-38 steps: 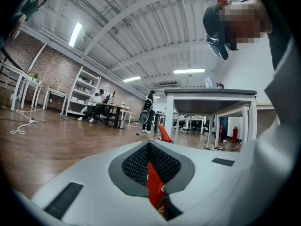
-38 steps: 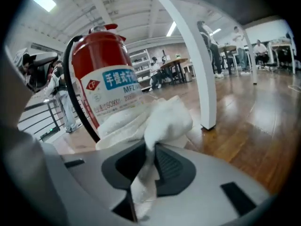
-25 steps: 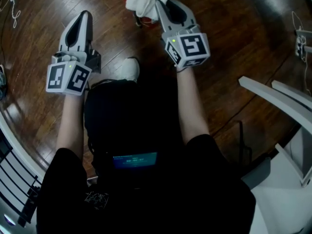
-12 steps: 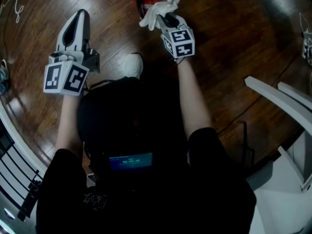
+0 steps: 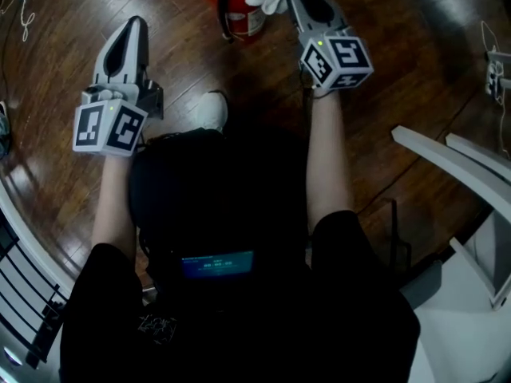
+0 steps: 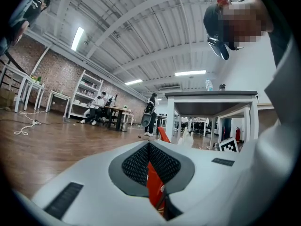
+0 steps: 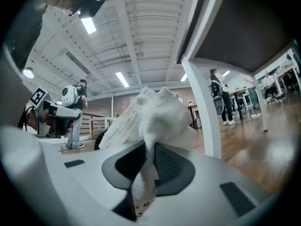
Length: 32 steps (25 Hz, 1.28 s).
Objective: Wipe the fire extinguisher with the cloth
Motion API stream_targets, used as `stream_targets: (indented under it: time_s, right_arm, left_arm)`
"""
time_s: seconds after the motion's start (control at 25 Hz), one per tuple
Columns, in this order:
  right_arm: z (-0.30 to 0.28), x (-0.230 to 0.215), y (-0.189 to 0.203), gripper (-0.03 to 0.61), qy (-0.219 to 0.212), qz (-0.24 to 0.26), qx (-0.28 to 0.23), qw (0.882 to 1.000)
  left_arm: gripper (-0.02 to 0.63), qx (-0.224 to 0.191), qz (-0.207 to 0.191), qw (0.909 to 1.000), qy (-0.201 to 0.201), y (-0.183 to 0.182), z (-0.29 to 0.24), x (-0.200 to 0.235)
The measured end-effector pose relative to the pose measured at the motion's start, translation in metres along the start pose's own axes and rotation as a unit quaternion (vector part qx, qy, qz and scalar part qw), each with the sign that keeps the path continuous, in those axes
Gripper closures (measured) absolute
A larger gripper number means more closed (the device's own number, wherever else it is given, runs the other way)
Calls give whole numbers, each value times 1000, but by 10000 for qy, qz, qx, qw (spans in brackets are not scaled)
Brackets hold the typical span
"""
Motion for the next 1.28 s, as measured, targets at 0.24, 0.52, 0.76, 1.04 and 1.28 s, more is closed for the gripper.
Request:
stream_targets:
  time_s: [0.24, 0.52, 0.76, 1.04, 1.28]
  right_arm:
    - [-23, 9, -10, 508, -301, 546, 269, 9977]
    - [-24, 6, 84, 515, 31, 151, 1190, 9928]
    - [-26, 12, 173, 515, -109, -144, 2590, 9657]
    - [-27, -33, 99, 514, 150, 278, 1748, 9841]
    - [-48, -67, -13, 514, -767, 97, 466, 9959]
  left_arm:
    - [614, 44, -230, 9996, 155, -2, -6, -12]
    - [612, 57, -183, 9998, 115, 0, -5, -10]
    - [612, 34, -136, 9998, 159, -1, -11, -10]
    - [614, -27, -66, 9998, 183, 3, -14, -4]
    - [612, 19, -3, 9999, 123, 4, -11, 3]
Point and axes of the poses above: the fingertips, and each gripper's own axes: z backward along the fingers, x to its left, y out of its underside, the point moved 7 cm from there along z, backward along the fingers, and after that the axes turned 5 degrees about z, right-handed, at the moved point
